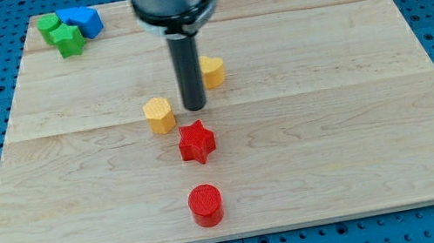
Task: Push the yellow hexagon towards top left
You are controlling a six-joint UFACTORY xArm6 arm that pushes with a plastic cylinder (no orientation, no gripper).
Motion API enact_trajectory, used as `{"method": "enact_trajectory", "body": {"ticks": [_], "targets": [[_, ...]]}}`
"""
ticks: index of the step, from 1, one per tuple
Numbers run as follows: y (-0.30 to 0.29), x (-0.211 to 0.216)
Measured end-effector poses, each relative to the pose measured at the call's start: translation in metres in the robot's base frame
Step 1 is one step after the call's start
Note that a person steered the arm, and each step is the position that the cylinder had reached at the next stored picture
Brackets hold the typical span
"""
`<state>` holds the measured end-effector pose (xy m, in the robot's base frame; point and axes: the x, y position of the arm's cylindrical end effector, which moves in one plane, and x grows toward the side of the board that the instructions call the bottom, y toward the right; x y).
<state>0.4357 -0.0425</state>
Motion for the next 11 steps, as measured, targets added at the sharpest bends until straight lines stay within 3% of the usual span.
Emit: {"method": "enact_trajectory", "body": {"ticks": [3, 5, 11], "targets": [[-0.067, 0.058], [-0.117, 0.017], [-0.108, -0.009]]}}
